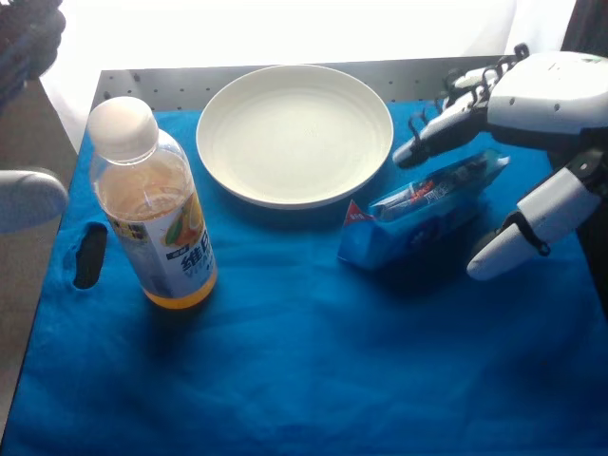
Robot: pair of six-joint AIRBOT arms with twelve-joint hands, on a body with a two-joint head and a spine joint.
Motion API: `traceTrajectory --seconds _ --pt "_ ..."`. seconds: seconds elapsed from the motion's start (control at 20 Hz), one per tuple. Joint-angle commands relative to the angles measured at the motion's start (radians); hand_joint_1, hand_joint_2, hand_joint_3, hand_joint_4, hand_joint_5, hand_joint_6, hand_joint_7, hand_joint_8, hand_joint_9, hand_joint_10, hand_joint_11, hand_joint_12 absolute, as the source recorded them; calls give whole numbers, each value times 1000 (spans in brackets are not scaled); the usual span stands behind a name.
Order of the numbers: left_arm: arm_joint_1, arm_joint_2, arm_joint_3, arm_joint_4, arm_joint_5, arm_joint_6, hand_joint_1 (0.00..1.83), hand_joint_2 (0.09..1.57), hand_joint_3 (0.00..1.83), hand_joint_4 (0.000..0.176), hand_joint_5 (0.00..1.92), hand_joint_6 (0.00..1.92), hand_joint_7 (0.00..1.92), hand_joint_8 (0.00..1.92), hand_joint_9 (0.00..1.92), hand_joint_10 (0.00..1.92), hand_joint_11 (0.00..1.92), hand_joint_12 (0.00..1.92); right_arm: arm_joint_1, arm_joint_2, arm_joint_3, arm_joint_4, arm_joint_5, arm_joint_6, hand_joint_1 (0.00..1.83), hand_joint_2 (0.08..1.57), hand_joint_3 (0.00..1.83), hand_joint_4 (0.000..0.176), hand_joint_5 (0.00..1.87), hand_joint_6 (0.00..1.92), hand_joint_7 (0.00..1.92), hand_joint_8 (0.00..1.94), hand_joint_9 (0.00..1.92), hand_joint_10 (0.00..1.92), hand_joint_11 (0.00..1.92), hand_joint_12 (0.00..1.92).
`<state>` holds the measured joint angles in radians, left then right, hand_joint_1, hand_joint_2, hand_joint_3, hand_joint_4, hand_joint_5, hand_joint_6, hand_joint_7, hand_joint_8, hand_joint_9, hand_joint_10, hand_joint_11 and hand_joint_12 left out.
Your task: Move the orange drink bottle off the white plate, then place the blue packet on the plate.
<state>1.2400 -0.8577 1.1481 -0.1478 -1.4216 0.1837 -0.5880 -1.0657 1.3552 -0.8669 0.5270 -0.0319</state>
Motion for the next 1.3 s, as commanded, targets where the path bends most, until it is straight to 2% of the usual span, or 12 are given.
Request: traceTrajectory --seconds 0.0,0.25,0.4,0.55,0.6,0.65,0.7,0.9,1.05,1.1,1.15,1.25 --pt "-4 -7 -2 -20 -130 -9 584 717 0 176 0 0 0 0 0 0 0 0 17 -4 4 39 61 4 743 764 1 0 634 7 673 3 644 15 143 1205" --pt "-2 -5 -5 -23 -141 -9 582 729 0 176 0 0 0 0 0 0 0 0 17 -16 28 42 39 4 771 774 0 0 645 5 651 0 620 3 76 1273" --pt "3 -6 -10 -25 -150 -9 562 697 0 176 0 0 0 0 0 0 0 0 17 -40 48 47 27 4 818 790 2 9 656 8 649 10 599 8 21 1309" --pt "6 -5 -10 -28 -155 -9 586 695 0 176 0 0 0 0 0 0 0 0 17 -62 68 64 25 4 807 809 2 32 637 3 694 29 646 44 0 1537" --pt "7 -6 -11 -28 -157 -9 590 689 0 176 0 0 0 0 0 0 0 0 17 -69 72 66 25 4 783 808 0 18 640 4 690 60 485 488 0 1590" --pt "7 -7 -11 -30 -160 -9 600 690 0 176 0 0 0 0 0 0 0 0 17 -79 77 70 25 4 792 812 0 9 638 4 682 68 370 767 0 1587" --pt "7 -7 -11 -31 -161 -9 594 705 0 176 0 0 0 0 0 0 0 0 17 -83 80 71 25 4 810 815 0 0 649 8 677 69 354 815 5 1490" --pt "8 -10 -11 -33 -165 -8 620 691 0 176 0 0 0 0 0 0 0 0 17 -112 100 82 25 4 854 810 0 0 718 26 772 60 526 627 182 1290" --pt "8 -12 -11 -34 -167 -8 627 677 0 176 0 0 0 0 0 0 0 0 17 -125 109 87 25 4 1037 911 4 0 954 74 1027 155 778 920 587 1503" --pt "8 -13 -11 -34 -167 -8 645 657 0 176 0 0 0 0 0 0 0 0 17 -127 110 88 25 4 1226 1016 4 0 1048 544 1182 620 967 861 767 1456" --pt "8 -13 -11 -34 -167 -8 630 663 0 176 0 0 0 0 0 0 0 0 17 -127 110 88 25 4 1263 1035 2 0 1070 660 1222 698 1059 754 815 1380" --pt "9 -15 -11 -34 -166 -8 605 676 0 176 0 0 0 0 0 0 0 0 17 -127 110 88 25 4 1270 1018 0 0 1162 587 1270 599 1127 545 789 1233"
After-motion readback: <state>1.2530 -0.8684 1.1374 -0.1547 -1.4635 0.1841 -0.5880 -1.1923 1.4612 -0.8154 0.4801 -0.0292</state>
